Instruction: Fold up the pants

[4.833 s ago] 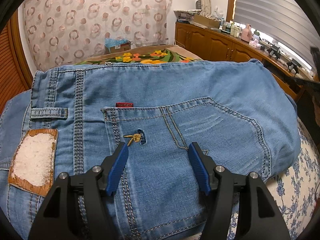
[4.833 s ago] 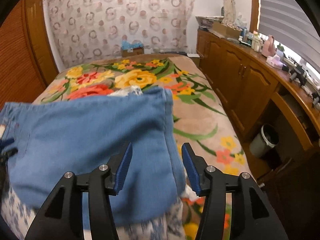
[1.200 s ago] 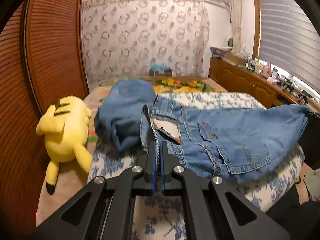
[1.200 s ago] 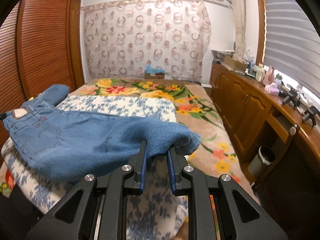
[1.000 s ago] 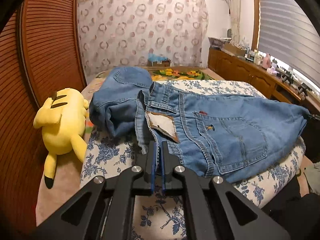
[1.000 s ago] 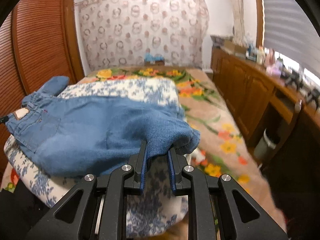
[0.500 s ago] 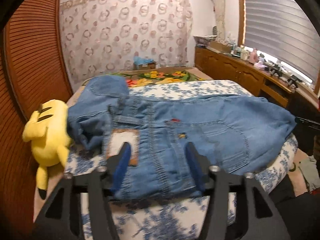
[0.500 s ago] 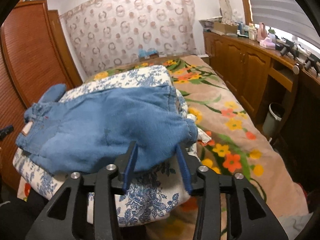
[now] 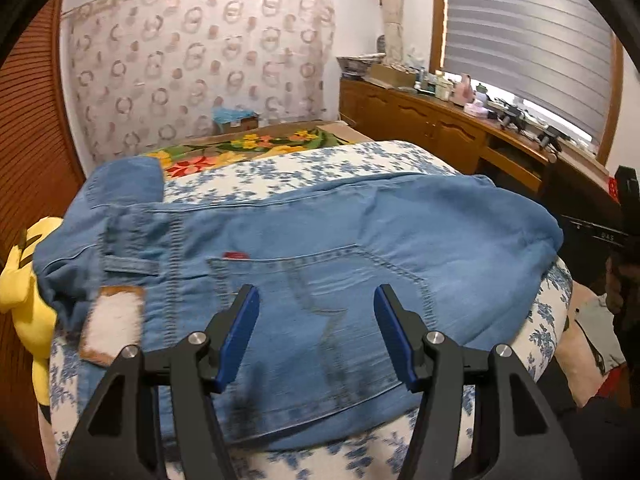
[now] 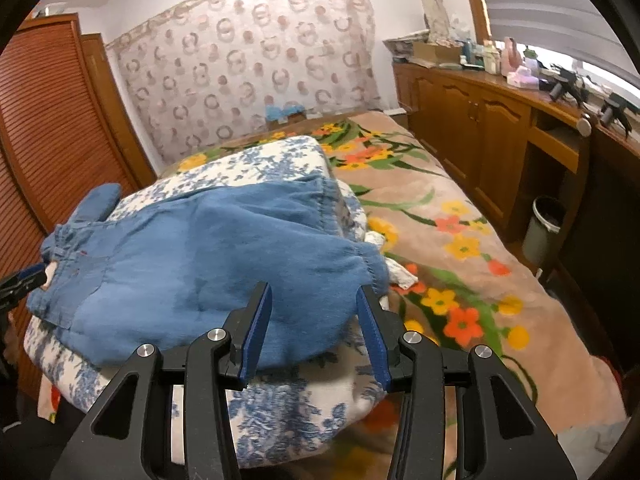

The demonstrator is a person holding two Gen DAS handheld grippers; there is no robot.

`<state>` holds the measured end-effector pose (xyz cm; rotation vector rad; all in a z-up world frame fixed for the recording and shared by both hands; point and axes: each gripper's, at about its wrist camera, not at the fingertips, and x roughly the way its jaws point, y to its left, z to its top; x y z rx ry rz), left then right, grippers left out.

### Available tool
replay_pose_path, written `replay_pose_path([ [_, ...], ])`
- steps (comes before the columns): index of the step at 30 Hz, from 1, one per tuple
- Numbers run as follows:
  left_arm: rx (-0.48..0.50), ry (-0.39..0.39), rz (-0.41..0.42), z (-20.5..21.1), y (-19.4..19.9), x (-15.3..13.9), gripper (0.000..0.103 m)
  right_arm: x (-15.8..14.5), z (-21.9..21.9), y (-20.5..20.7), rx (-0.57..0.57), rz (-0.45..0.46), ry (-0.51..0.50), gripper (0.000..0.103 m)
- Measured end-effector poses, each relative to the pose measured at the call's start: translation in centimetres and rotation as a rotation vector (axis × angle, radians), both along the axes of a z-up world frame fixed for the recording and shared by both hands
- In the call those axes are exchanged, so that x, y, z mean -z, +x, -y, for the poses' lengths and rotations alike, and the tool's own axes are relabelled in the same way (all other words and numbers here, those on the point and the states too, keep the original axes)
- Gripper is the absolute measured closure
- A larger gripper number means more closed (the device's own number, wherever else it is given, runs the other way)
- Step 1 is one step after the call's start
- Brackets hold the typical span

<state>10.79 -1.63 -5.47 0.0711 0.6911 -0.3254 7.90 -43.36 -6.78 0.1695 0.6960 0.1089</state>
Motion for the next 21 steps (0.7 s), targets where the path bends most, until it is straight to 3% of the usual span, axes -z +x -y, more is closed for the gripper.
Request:
replay_pose_path([
  [2, 0.011, -0.002, -0.005, 0.7, 0.1, 0.1, 0.044, 0.4, 0.6, 0.0, 0.026, -0.01, 0.0, 0.051],
  [21, 0.048, 0.01, -0.043, 3.7, 1.2, 1.3, 0.044, 1.7, 0.1, 1.3, 0.005, -0.041, 0.039, 0.05],
])
